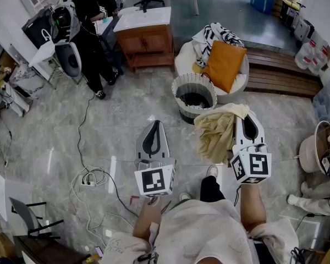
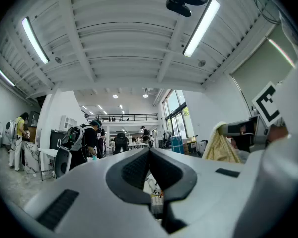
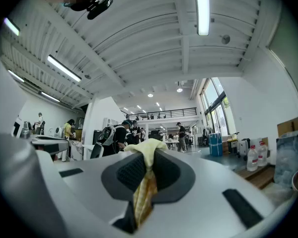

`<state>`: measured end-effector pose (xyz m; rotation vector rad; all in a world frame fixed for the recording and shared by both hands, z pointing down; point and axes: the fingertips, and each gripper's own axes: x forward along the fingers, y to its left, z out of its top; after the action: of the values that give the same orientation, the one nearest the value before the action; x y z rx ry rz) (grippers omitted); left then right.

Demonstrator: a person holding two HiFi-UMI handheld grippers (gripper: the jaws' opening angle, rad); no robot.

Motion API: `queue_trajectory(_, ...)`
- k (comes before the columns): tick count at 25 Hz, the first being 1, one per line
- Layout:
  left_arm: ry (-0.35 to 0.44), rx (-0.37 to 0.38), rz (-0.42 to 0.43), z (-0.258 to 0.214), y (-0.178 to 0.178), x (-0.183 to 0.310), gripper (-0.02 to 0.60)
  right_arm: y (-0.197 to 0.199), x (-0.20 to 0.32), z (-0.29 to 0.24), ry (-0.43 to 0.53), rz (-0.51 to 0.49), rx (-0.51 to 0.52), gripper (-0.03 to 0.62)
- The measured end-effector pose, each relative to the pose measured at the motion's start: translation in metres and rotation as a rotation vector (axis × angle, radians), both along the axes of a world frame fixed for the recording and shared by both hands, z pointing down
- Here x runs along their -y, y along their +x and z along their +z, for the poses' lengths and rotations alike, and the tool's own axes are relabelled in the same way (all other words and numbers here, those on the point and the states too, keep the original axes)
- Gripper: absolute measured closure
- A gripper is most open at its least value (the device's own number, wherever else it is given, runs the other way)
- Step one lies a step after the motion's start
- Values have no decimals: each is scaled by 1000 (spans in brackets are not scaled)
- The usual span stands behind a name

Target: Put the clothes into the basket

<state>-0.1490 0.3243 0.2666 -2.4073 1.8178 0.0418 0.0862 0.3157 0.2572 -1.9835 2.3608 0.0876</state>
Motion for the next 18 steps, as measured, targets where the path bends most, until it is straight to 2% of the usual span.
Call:
queue_trajectory(8, 7, -30, -21, -7, -35, -43, 577, -26, -43, -1, -8, 12, -49, 582)
queue_trajectory(18, 0, -35, -26, -3, -43, -56, 577, -27, -54, 12, -38, 17, -1, 582)
